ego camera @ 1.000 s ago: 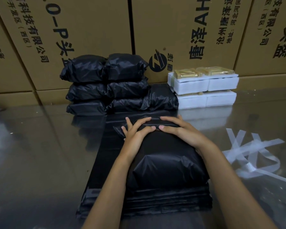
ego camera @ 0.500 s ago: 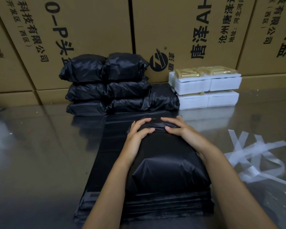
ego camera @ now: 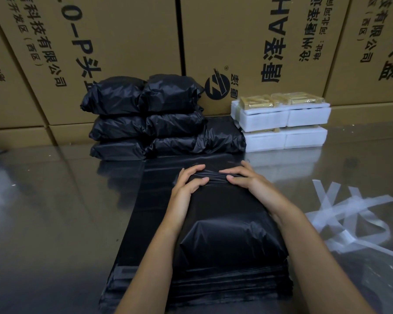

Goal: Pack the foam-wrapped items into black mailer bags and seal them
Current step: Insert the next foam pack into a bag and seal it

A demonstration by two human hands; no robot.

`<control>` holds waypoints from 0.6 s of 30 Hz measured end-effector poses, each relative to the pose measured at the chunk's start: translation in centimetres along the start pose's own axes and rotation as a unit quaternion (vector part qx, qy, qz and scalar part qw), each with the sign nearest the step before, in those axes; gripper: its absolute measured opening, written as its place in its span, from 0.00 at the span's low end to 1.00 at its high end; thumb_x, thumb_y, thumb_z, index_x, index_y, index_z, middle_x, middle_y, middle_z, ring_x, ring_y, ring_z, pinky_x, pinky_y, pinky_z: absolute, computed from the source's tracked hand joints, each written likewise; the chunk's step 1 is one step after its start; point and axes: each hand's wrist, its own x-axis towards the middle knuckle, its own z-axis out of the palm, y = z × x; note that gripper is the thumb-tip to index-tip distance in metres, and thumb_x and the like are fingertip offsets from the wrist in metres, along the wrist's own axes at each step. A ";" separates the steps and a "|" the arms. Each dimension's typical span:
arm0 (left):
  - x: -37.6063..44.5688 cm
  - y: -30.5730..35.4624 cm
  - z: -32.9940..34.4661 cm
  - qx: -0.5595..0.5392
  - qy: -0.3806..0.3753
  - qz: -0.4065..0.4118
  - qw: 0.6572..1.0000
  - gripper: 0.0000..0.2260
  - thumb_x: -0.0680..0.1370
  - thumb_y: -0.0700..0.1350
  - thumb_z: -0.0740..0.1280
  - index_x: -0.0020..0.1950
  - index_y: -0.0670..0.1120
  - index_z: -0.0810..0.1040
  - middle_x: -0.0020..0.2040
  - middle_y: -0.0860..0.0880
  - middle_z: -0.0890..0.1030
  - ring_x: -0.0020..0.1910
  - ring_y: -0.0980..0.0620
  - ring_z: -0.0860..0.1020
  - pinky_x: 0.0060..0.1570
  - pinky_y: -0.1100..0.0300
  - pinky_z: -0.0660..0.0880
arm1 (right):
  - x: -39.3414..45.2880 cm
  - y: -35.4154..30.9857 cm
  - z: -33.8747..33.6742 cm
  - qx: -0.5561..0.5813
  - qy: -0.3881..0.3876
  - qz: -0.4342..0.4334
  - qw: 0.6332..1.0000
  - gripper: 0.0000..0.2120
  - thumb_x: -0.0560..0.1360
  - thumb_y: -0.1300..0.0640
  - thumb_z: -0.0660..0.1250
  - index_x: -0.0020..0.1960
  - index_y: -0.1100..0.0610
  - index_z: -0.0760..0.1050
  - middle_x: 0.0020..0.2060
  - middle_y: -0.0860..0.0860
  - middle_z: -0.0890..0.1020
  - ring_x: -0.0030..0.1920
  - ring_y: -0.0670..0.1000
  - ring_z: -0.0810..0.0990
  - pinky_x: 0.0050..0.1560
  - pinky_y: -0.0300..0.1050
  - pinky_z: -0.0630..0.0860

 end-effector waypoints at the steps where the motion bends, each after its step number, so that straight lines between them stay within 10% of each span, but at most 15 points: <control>1: 0.0 0.0 0.0 -0.002 0.003 -0.002 1.000 0.15 0.75 0.40 0.69 0.58 0.55 0.82 0.72 0.45 0.70 0.66 0.47 0.76 0.69 0.47 0.71 | 0.0 0.0 0.0 0.003 -0.001 0.001 1.000 0.10 0.78 0.52 0.68 0.54 0.39 0.83 0.80 0.45 0.55 0.78 0.39 0.50 0.64 0.40 0.57; 9: -0.5 -0.1 0.1 -0.003 0.026 0.001 1.000 0.13 0.74 0.43 0.70 0.56 0.58 0.84 0.71 0.47 0.72 0.75 0.46 0.65 0.71 0.44 0.67 | 0.0 0.1 0.0 0.006 0.005 0.002 1.000 0.10 0.77 0.52 0.69 0.55 0.40 0.83 0.80 0.45 0.55 0.78 0.41 0.52 0.63 0.41 0.58; 18: -0.7 0.3 0.2 -0.004 0.030 -0.003 1.000 0.14 0.75 0.43 0.70 0.57 0.57 0.83 0.70 0.47 0.73 0.66 0.50 0.75 0.66 0.51 0.74 | -0.2 0.0 -0.1 0.006 0.015 -0.003 1.000 0.11 0.77 0.52 0.69 0.58 0.41 0.82 0.80 0.46 0.56 0.78 0.43 0.55 0.72 0.44 0.60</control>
